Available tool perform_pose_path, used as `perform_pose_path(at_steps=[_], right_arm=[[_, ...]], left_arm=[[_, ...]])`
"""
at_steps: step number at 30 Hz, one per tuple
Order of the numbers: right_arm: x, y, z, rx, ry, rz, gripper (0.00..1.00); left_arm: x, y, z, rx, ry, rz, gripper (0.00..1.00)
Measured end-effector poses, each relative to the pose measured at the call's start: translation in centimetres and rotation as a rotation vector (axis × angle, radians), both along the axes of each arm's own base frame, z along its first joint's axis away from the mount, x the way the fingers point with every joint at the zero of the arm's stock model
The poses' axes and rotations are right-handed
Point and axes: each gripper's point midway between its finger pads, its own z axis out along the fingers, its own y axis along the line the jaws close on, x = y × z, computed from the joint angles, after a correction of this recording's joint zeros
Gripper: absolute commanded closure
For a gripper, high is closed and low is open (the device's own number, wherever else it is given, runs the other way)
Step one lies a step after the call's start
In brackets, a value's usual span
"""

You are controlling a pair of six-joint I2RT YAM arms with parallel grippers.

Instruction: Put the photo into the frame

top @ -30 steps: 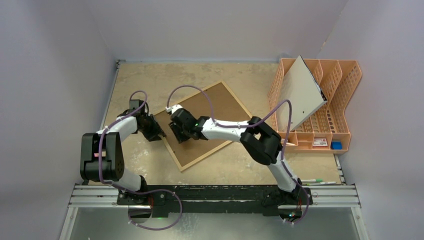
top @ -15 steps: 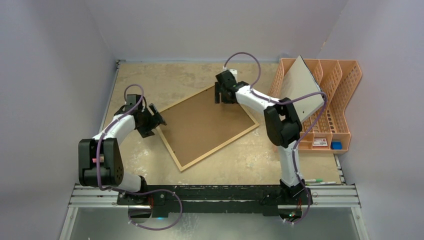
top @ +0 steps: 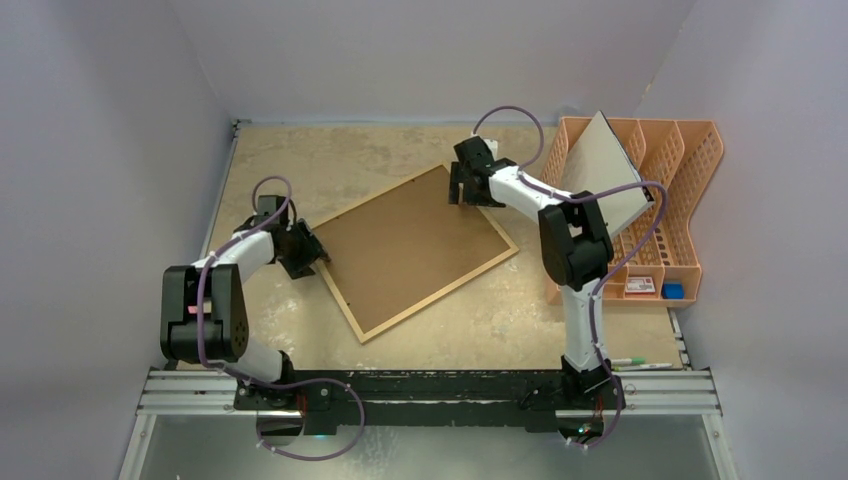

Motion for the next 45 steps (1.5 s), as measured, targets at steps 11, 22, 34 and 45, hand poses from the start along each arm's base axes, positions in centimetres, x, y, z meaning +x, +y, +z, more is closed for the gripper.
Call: perform_pose_path(at_steps=[11,22,34,45], right_arm=[[-1.8,1.1,-1.6,0.11,0.08,0.074,0.04],[-6.2,0.7,-1.6,0.165,0.141,0.251,0.1],[-15.4,3.1,-1.8,0.171,0.236,0.374,0.1],[-12.7,0.1,2.9,-0.008,0.117,0.016,0.05]], left_arm=[[1.0,0.1,-0.2,0.012,-0.005,-0.044,0.59],[7.5,1.0,0.0,0.053,-0.018,-0.12,0.59],[19.3,1.5,0.8,0.033,-0.192,-0.148,0.54],[17.8,6.1,3.8,0.184,-0.131,-0.023,0.29]])
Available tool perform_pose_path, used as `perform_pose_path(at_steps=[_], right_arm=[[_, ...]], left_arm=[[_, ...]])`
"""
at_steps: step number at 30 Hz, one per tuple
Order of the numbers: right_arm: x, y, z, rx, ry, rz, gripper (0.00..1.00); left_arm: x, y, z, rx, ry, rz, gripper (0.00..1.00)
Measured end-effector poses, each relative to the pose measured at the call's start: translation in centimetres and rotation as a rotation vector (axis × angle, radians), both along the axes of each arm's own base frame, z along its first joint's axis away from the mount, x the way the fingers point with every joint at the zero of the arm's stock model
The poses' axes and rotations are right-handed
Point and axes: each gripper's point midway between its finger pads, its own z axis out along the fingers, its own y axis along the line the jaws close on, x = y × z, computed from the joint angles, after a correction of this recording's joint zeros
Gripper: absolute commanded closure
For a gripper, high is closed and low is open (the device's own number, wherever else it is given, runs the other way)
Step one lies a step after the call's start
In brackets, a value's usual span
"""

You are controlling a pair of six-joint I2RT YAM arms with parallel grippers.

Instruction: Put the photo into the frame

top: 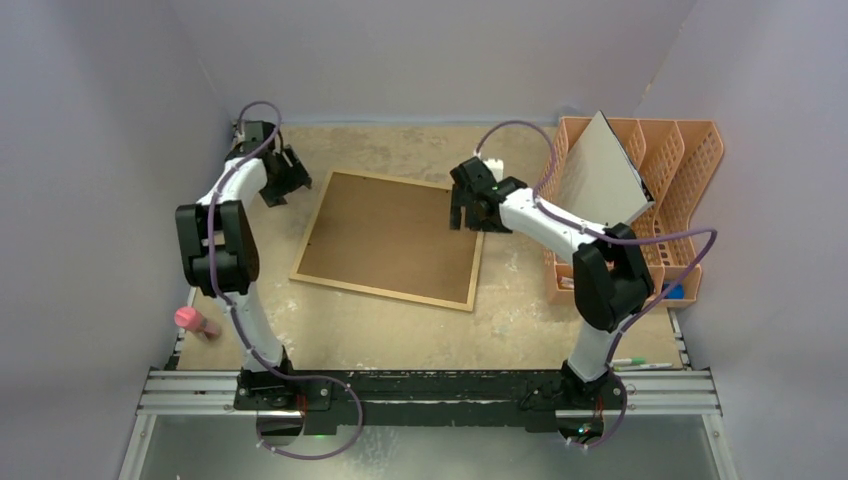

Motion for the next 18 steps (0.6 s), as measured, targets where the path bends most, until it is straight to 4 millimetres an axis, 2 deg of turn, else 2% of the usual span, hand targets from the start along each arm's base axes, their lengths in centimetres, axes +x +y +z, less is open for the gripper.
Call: perform_pose_path(at_steps=[1,2,3,6,9,12,14,18], right_arm=[[1.3,0.1,1.4,0.001,-0.049,-0.013,0.05],[2.6,0.4,2.7,0.009,-0.096,-0.018,0.05],[4.1,0.9,4.3,0.024,-0.145,-0.019,0.05],[8.6,2.8,7.8,0.072,-0.262,-0.005,0.05],[13.4,5.2,9.4,0.126,-0.345,0.028,0.05],[16.7,6.9,8.5,0.152,-0.359,0.07,0.05],[18.5,7.8,6.9,0.163,-0.345,0.097,0.05],[20.1,8.7,2.8,0.181,-0.281,0.146,0.05]], left_arm=[[-0.2,0.6,1.2,0.016,-0.016,0.016,0.29],[-0.4,0.9,1.4,0.027,-0.015,0.027,0.29],[-0.7,1.5,3.6,0.044,-0.053,0.045,0.28],[-2.2,2.0,6.9,0.067,-0.106,0.069,0.28],[-5.4,1.5,8.0,0.066,-0.109,0.069,0.28],[-9.1,0.6,6.9,0.038,-0.064,0.053,0.28],[-11.7,-0.4,5.5,0.0,-0.016,0.04,0.28],[-16.8,-2.7,2.3,-0.097,0.085,0.01,0.27]])
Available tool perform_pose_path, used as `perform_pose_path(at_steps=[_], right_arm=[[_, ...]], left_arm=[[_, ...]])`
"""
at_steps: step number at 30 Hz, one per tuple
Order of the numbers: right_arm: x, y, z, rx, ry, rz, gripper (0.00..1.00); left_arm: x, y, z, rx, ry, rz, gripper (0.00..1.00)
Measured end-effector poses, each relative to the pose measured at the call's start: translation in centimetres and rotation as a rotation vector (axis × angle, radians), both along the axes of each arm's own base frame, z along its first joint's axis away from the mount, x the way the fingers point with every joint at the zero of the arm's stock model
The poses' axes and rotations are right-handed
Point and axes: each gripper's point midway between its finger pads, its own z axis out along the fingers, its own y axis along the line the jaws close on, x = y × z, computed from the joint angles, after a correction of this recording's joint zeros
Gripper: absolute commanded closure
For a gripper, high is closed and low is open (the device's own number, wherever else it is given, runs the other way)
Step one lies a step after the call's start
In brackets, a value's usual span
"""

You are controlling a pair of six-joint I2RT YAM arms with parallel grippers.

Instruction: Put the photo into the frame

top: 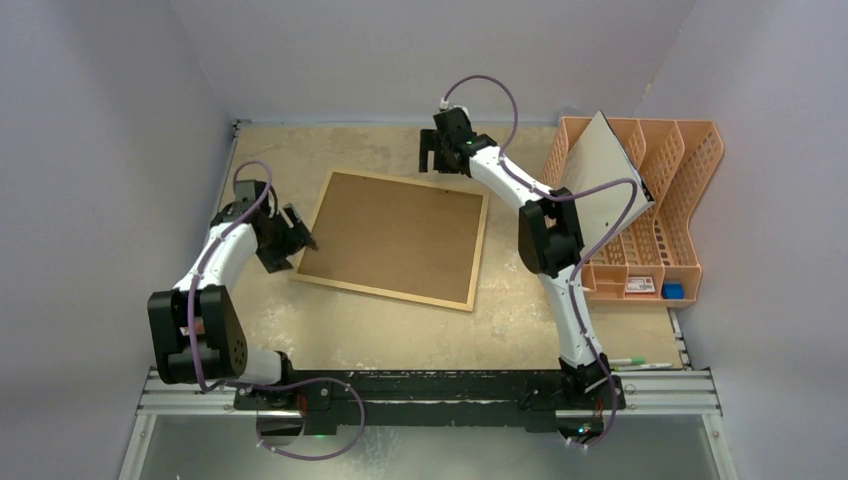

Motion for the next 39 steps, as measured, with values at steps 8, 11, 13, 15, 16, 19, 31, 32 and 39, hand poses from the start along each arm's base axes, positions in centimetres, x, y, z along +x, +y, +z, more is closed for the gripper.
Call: perform_pose_path(at_steps=[8,11,13,15,16,19,31,32,39], right_arm=[[-1.1,0.8,-4.6,0.03,0.118,0.099,0.06],[-1.8,1.3,-5.5,0.044,0.139,0.137,0.06],[-1.9,1.5,-5.7,0.048,0.131,0.152,0.07],[-2.0,1.4,-5.7,0.056,0.127,0.166,0.07],[-2.1,1.4,-5.7,0.059,0.127,0.173,0.07],[-2.5,1.3,-5.7,0.062,0.128,0.188,0.08],[-8.4,-2.7,-6.2,0.051,0.213,0.204,0.12],[-9.1,-3.1,-6.2,0.051,0.221,0.202,0.13],[-13.6,-5.4,-6.6,0.057,0.239,0.198,0.13]], left_arm=[[-4.9,-2.8,-3.2,-0.136,0.1,-0.034,0.27],[-5.7,-3.4,-3.9,-0.167,0.128,-0.042,0.27],[-5.7,-3.6,-4.2,-0.181,0.137,-0.047,0.27],[-5.4,-3.7,-4.6,-0.188,0.137,-0.05,0.27],[-5.3,-3.7,-4.8,-0.191,0.135,-0.051,0.27],[-4.6,-3.8,-5.7,-0.198,0.141,-0.051,0.28],[-1.0,-5.0,-5.7,-0.323,0.153,-0.049,0.32],[-0.6,-5.2,-5.7,-0.34,0.151,-0.052,0.32],[2.0,-6.0,-5.4,-0.427,0.131,-0.076,0.33]])
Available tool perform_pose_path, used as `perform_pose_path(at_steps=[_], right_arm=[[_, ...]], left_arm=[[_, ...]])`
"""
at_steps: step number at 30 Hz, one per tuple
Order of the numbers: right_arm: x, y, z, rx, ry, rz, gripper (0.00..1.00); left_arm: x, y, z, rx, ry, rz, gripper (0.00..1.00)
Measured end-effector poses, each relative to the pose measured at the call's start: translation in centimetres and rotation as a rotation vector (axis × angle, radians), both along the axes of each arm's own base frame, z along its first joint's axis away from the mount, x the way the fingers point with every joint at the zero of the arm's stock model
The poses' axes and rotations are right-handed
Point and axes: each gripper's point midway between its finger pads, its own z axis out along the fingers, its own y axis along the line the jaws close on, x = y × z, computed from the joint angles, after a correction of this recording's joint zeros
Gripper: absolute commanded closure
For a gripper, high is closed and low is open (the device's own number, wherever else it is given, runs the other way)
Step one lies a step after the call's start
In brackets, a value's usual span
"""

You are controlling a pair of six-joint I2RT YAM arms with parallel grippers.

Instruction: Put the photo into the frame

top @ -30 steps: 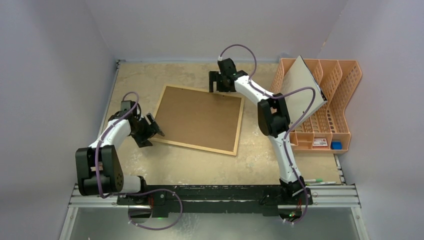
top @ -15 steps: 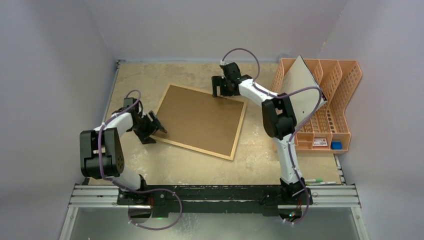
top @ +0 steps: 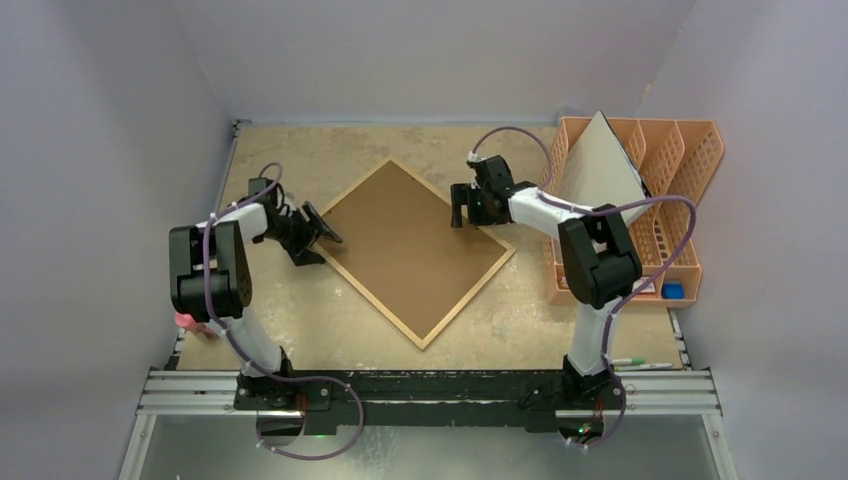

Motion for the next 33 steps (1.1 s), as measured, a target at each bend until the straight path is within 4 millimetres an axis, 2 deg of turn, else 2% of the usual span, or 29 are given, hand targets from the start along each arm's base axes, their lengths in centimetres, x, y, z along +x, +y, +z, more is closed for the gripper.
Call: perform_pose_path(at_steps=[6,10,15,22,26,29,33], right_arm=[[-2.8,-1.2,-0.3,0.001,0.017,-0.005,0.14],[-4.5,-1.7,-0.6,-0.002,0.055,-0.005,0.13],[-7.0,-2.1,-0.6,-0.001,0.106,-0.002,0.14],[-10.7,-1.9,-0.6,-0.003,0.18,-0.004,0.12],[-11.6,-2.1,-0.5,-0.037,0.203,-0.072,0.09],[-11.2,-2.5,0.5,-0.057,0.171,-0.133,0.1],[-8.2,-1.6,4.1,-0.039,0.052,-0.195,0.1]], left_arm=[[4.9,-1.0,0.4,-0.036,-0.094,-0.027,0.33],[8.5,-2.7,0.8,-0.032,-0.202,-0.07,0.33],[11.0,-4.2,1.0,-0.028,-0.296,-0.097,0.36],[11.5,-4.6,0.7,-0.002,-0.332,-0.095,0.44],[11.0,-4.8,0.5,0.04,-0.335,-0.092,0.46],[9.9,-5.1,0.4,0.073,-0.317,-0.096,0.47],[8.4,-5.2,0.3,0.103,-0.289,-0.105,0.47]])
